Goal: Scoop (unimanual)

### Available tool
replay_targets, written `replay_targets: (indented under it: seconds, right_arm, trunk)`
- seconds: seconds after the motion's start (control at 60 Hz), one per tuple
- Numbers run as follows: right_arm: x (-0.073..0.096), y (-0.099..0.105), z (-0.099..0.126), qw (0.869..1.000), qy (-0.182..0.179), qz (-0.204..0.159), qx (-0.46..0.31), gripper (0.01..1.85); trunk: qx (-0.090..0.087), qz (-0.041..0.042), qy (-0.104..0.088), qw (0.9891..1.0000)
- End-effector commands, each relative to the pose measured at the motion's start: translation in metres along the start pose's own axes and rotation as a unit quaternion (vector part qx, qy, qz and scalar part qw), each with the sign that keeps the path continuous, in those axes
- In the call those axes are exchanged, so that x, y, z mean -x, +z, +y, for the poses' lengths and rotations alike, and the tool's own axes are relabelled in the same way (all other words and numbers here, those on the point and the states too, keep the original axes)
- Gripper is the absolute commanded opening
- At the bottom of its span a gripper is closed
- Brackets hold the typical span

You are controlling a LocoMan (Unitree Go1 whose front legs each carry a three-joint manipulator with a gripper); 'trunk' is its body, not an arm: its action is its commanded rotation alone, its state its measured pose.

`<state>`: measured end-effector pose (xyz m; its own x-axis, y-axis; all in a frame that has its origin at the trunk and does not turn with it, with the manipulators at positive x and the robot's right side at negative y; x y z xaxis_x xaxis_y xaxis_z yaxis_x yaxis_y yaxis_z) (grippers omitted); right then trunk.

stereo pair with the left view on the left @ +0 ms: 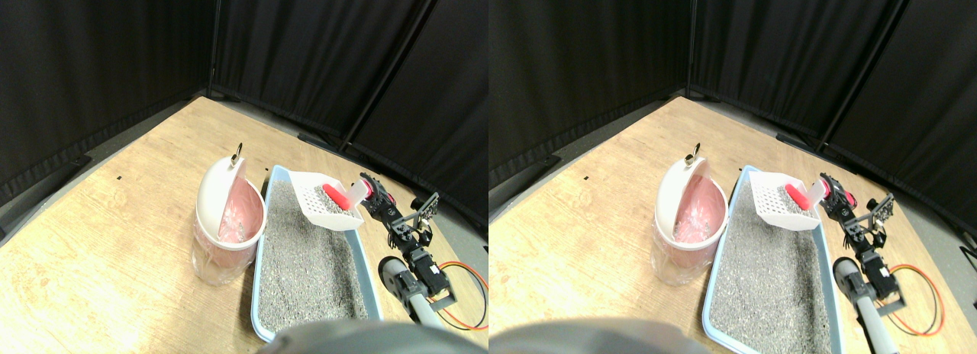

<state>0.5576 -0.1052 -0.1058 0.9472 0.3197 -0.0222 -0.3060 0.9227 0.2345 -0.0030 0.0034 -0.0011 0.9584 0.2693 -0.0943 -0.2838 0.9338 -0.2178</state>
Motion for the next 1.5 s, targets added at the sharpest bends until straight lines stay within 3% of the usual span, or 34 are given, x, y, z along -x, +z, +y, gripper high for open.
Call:
replay_targets:
  seconds: [0.017,0.633,0.733,0.817,1.083,1.5]
  right_arm:
    - [0.000,0.011,0.007,0.998,0.031,-0.046,0.007,0.05]
    - [-0.008,0.005,0.009,0.996,0.061,-0.045,0.043,0.05]
    - [-0.009,0.004,0.011,0.995,0.069,-0.046,0.054,0.05]
    - [-0.011,0.004,0.015,0.992,0.090,-0.049,0.073,0.05]
    - [-0.016,0.006,0.031,0.988,0.108,-0.030,0.101,0.05]
    - [-0.019,0.004,0.055,0.985,0.121,-0.012,0.126,0.05]
  trunk:
    - [-0.001,0.0047,0.016,0.9999]
    - [0.003,0.0011,0.033,0.9995]
    - [0.008,-0.0028,0.042,0.9991]
    - [0.011,-0.0047,0.047,0.9988]
    - [0.019,-0.0051,0.059,0.9981]
    - [0.026,-0.0080,0.071,0.9971]
